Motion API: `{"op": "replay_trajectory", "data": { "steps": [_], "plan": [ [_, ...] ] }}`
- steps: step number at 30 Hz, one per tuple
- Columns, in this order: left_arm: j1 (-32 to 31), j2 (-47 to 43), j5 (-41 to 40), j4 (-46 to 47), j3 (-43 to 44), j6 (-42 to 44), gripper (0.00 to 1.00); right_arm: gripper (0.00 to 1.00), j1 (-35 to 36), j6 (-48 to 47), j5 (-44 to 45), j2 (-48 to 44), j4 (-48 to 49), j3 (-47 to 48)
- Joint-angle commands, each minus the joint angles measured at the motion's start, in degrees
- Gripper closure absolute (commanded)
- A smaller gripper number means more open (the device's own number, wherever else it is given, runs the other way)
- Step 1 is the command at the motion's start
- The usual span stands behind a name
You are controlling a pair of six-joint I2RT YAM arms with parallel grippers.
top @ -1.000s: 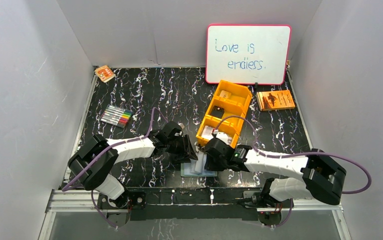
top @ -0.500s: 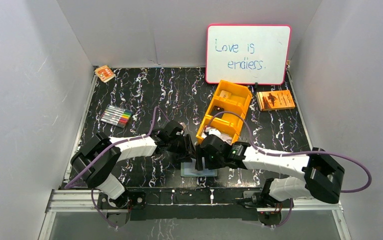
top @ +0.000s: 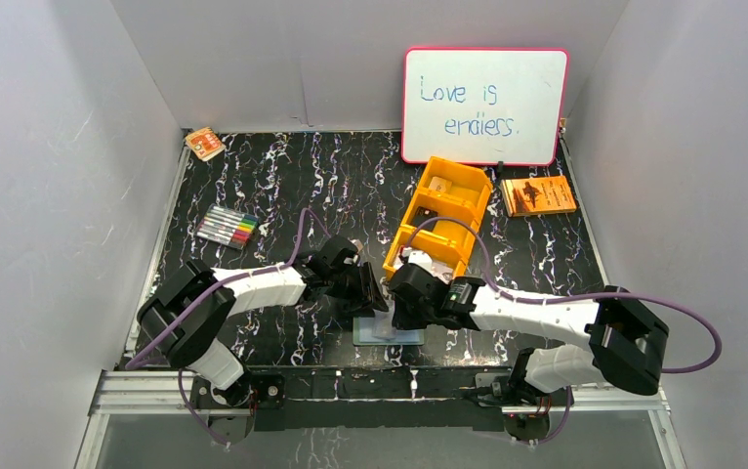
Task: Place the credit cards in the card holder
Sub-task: Open the card holder at the center of the board.
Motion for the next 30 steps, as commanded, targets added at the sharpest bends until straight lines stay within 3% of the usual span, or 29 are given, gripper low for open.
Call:
{"op": "replay_trajectory", "data": {
  "steps": [1,6,10,18,30],
  "plan": [
    [-0.3,-2.4,-1.2,-2.8,0.0,0.9,0.59,0.81,0.2,1.1,1.5,-1.2,0.5,0.0],
    [-0.3,-5.0,-2.5,-6.5,0.8,1.4,0.59,0.92,0.2,1.5,1.4,-1.7,0.2,0.1],
    [-0.3,-8.7,-4.6,-10.7,1.4,2.2,0.51,1.0,0.2,1.9,1.5,-2.4,-0.1,0.2],
    [-0.3,-15.6,-8.9,-16.8,0.5,2.1,0.35,0.99,0.2,2.1,-0.8,-1.7,1.3,1.0],
    [-0.3,-21.3,-13.7,-21.3,-2.3,0.6,0.32,0.94,0.2,0.0,-5.7,1.1,7.8,2.0]
  ]
}}
